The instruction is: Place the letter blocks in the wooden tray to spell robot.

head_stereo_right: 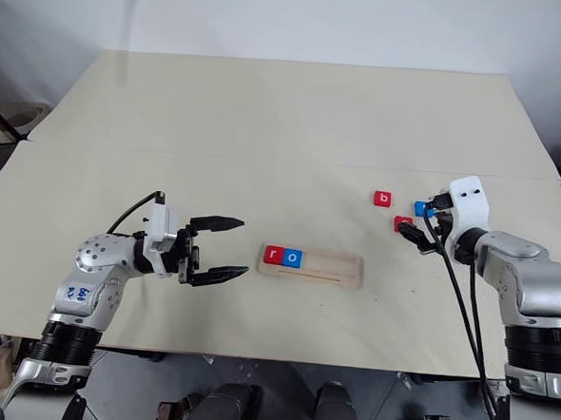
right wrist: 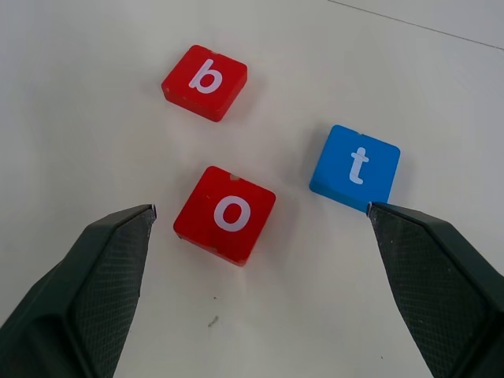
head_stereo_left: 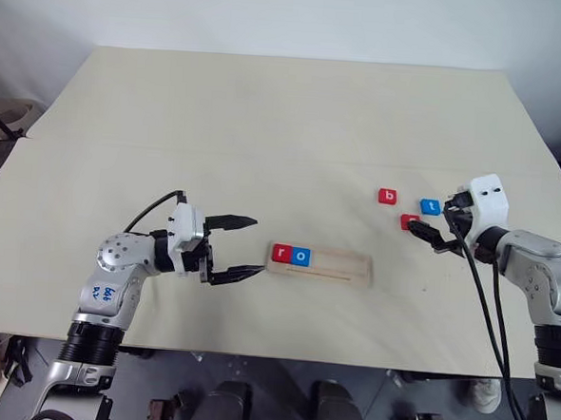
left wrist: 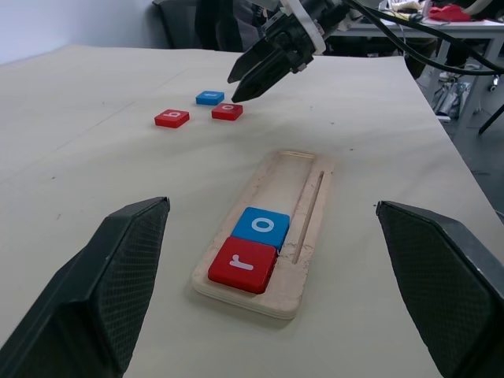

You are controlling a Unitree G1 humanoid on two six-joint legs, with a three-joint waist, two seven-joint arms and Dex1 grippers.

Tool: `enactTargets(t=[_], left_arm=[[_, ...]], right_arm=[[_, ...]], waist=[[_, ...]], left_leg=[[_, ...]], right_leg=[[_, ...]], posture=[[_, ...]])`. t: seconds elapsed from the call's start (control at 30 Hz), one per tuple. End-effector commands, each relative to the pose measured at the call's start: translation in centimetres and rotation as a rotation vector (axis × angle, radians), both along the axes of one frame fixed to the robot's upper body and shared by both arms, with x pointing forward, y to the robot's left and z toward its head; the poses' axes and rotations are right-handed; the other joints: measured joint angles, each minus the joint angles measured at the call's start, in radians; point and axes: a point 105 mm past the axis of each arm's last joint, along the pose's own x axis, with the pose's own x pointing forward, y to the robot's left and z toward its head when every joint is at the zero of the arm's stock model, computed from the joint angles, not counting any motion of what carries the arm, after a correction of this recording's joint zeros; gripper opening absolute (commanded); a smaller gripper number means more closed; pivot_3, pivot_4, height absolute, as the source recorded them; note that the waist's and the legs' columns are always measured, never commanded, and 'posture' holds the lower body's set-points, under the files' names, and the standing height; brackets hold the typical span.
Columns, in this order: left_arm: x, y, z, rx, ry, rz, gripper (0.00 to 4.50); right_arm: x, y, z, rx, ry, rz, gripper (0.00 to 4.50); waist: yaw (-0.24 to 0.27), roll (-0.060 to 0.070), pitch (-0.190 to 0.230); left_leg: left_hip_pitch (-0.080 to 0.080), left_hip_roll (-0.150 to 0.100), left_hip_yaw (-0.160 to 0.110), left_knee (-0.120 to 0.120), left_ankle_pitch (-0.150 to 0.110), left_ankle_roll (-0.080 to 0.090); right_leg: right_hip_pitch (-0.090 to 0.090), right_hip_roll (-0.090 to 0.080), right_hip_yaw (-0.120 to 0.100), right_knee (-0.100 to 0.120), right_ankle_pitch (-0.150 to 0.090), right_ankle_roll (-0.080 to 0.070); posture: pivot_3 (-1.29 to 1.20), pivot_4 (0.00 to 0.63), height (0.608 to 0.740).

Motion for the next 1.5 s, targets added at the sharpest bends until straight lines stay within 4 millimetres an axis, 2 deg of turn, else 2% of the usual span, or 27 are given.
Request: enactTargets(t=[0.03,0.17,0.33,0.57,0.83,0.9,1.0,1.23,1.33,1.5], left_arm=[[-0.1,-0.2,1.1,-0.001,-0.046,-0.016,4.46],[0.1,-0.1,1.0,0.003,-0.054,0.002,4.46],[0.3,0.1,1.0,0.007,-0.06,0.018,4.46],[0.4,-0.1,1.2,0.003,-0.07,0.021,4.46],[0.2,0.2,1.2,-0.001,-0.075,0.035,4.46],[0.2,0.2,1.2,-0.004,-0.076,0.04,4.46],[0.2,0.1,1.1,-0.006,-0.074,0.042,4.5],[0.0,0.0,1.0,-0.001,-0.069,0.029,4.5],[0.0,-0.1,1.0,0.001,-0.066,0.024,4.5],[-0.1,-0.1,0.8,0.006,-0.057,0.013,4.5]], right_arm=[[0.5,0.5,1.5,0.008,-0.053,-0.007,4.5],[1.5,1.9,1.7,0.016,-0.058,-0.036,4.5],[3.7,4.6,2.5,0.084,-0.044,-0.089,4.5],[6.2,5.2,1.6,0.054,-0.027,-0.237,4.5],[6.5,7.3,0.5,0.097,0.009,-0.235,4.5],[6.6,7.3,0.1,0.106,0.018,-0.253,4.5],[6.6,7.3,-0.3,0.117,0.029,-0.268,3.92],[6.5,7.7,-0.9,0.131,0.035,-0.269,1.57],[6.3,8.0,-0.5,0.139,0.016,-0.245,1.47],[5.3,8.0,1.5,0.12,-0.051,-0.167,1.47]], waist=[[0.0,0.0,0.0],[-0.004,0.0,0.0],[-0.007,0.0,0.0],[-0.004,0.0,0.0],[-0.029,0.0,0.0],[-0.034,0.0,0.0],[-0.036,0.001,0.0],[-0.038,0.001,0.0],[-0.039,0.001,0.0],[-0.039,0.001,0.0]], left_leg=[[0.0,0.0,0.0,0.0,0.0,0.0],[0.0,0.0,0.0,0.0,0.0,0.0],[0.0,0.0,0.0,-0.001,0.0,-0.001],[-0.001,-0.001,-0.001,0.0,0.0,-0.001],[-0.001,0.0,0.0,-0.001,0.0,-0.001],[-0.001,0.001,0.0,-0.002,0.0,-0.001],[0.0,0.001,0.0,-0.002,0.0,-0.001],[0.0,0.001,0.0,-0.002,0.0,-0.001],[0.0,0.001,0.0,-0.002,0.0,-0.001],[-0.001,0.0,0.0,-0.002,0.0,-0.001]], right_leg=[[0.0,0.0,0.0,0.0,0.0,0.0],[0.0,0.0,0.0,0.0,0.0,0.0],[-0.001,0.0,0.0,0.001,0.0,0.0],[-0.001,0.0,-0.001,0.002,0.001,-0.001],[-0.002,0.0,-0.001,0.005,0.001,-0.001],[-0.002,0.0,-0.001,0.005,0.001,-0.001],[-0.002,0.0,-0.001,0.006,0.001,-0.001],[-0.002,0.0,-0.001,0.006,0.001,-0.001],[-0.002,0.0,-0.001,0.006,0.001,-0.001],[-0.003,0.0,-0.001,0.005,0.001,-0.001]], posture=[[0.0,0.15,0.74],[0.0,0.15,0.74],[0.0,0.15,0.74],[0.0,0.15,0.74],[0.0,0.15,0.74],[0.0,0.15,0.74],[0.0,0.15,0.74],[0.0,0.15,0.74],[0.0,0.15,0.74],[0.0,0.15,0.74]])
